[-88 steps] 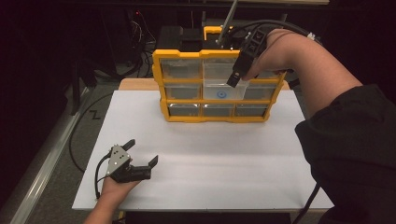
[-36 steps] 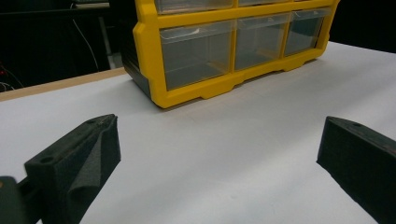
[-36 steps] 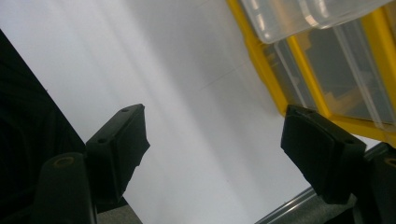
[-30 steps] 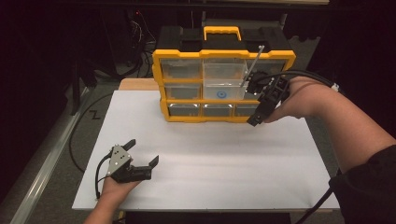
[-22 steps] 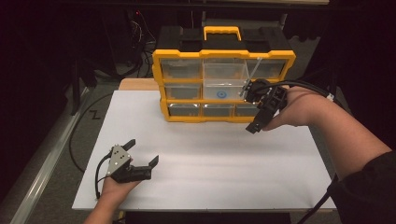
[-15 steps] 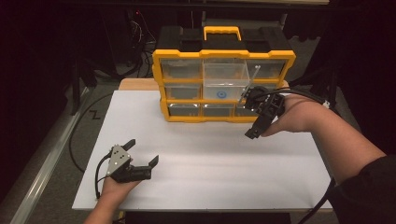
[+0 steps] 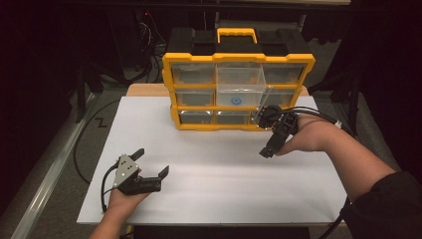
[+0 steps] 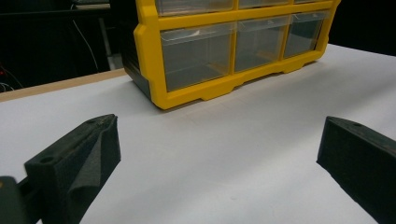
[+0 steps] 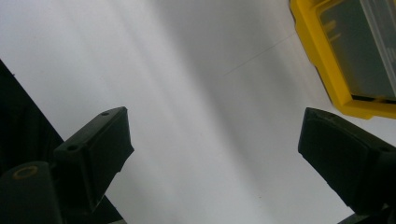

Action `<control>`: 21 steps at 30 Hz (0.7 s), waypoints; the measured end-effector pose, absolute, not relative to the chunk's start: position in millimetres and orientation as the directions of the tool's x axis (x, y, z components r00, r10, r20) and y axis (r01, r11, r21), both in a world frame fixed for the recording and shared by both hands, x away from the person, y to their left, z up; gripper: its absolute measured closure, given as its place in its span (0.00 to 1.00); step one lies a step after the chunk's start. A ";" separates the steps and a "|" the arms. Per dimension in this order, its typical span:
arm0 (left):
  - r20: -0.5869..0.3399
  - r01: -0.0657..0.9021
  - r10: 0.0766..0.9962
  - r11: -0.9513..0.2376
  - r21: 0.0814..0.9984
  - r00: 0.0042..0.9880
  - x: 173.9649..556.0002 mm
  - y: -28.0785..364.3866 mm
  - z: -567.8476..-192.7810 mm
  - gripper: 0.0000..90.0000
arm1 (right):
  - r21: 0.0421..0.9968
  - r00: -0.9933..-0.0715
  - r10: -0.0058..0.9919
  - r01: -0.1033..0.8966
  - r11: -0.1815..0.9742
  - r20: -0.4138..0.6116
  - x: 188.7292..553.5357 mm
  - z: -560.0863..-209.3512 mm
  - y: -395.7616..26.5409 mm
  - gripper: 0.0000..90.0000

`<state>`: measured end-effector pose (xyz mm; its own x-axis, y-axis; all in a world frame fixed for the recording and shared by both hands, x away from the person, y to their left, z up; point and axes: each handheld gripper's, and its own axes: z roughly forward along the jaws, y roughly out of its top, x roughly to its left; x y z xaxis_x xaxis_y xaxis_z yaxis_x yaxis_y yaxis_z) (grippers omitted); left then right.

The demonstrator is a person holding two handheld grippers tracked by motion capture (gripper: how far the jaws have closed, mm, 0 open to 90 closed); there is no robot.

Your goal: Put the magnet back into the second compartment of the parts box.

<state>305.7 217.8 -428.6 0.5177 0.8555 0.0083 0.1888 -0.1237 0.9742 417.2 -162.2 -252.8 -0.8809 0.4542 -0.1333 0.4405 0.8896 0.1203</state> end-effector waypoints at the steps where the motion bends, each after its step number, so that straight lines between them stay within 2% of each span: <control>1: 0.009 0.189 0.855 -0.124 0.974 0.518 305.6 217.9 -428.6 0.00 | 0.120 -0.879 0.459 0.445 0.887 -0.133 417.0 -255.6 -162.2 0.11; 12: 0.011 0.188 0.854 -0.127 0.974 0.519 305.5 217.5 -428.6 0.00 | 0.097 -0.876 0.461 0.451 0.887 -0.140 417.4 -285.1 -164.1 0.03; 21: 0.010 0.188 0.854 -0.126 0.974 0.520 305.6 217.4 -428.7 0.00 | 0.099 -0.874 0.467 0.457 0.884 -0.131 417.4 -305.2 -167.9 0.01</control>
<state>305.6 217.4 -428.7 0.5205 0.8538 0.0104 0.1877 -0.1263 0.9741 417.4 -167.9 -305.2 -0.8744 0.4671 -0.1312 0.4573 0.8838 0.0992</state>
